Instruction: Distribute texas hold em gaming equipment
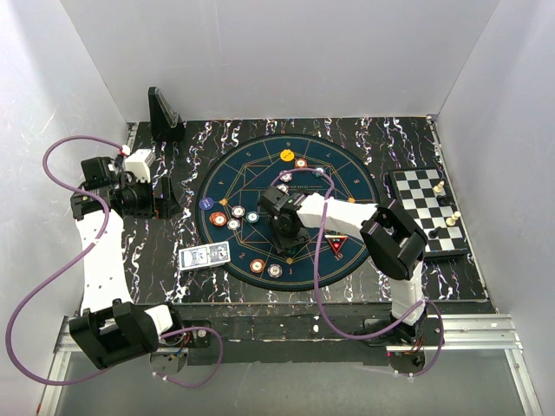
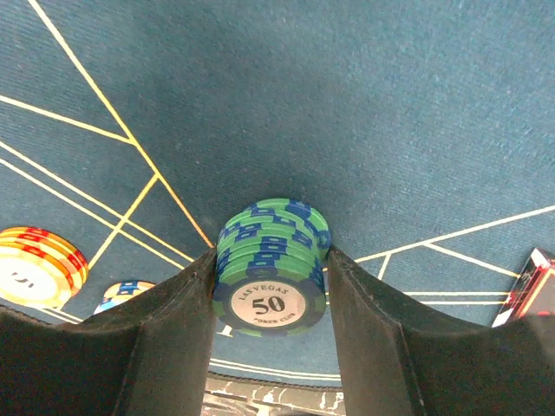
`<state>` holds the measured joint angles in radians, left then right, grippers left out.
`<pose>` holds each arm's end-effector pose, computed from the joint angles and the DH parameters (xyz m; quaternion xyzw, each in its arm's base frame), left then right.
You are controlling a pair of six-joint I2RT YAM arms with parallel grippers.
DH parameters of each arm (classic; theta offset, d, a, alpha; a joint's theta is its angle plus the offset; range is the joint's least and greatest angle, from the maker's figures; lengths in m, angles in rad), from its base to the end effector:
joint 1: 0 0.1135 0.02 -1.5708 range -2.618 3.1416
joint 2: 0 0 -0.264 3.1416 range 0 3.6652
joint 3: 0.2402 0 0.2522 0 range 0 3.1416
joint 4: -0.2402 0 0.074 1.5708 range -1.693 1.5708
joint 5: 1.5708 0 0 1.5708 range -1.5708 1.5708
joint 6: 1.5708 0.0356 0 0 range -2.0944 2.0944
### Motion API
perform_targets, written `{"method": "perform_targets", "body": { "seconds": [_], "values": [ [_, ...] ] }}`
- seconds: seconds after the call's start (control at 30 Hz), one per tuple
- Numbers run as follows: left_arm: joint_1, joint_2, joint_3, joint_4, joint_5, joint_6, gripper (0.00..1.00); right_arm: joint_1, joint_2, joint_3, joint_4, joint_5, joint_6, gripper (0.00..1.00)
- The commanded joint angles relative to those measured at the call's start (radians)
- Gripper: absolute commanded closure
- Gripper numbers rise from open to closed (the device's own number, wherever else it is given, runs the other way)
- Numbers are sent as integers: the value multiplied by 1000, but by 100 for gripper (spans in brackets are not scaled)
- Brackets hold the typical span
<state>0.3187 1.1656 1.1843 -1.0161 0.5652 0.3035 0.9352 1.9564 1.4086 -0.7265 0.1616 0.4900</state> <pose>0.2113 0.0496 0.3333 0.0719 0.9217 -0.1715 0.3404 0.2371 0.3117 0.1774 -0.2060 0.9641 0.0359 0.1636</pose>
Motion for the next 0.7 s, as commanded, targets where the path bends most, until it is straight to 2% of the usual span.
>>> {"method": "perform_targets", "body": {
  "seconds": [0.0,0.4,0.67],
  "values": [
    [6,-23,-8,14,4,8,0,-3,-68,-36,-8,13,5,43],
    [5,-23,0,8,4,5,0,-4,-90,-13,-16,29,-1,52],
    [5,-21,6,7,1,8,0,-4,-59,-20,1,16,-5,53]
  ]
}}
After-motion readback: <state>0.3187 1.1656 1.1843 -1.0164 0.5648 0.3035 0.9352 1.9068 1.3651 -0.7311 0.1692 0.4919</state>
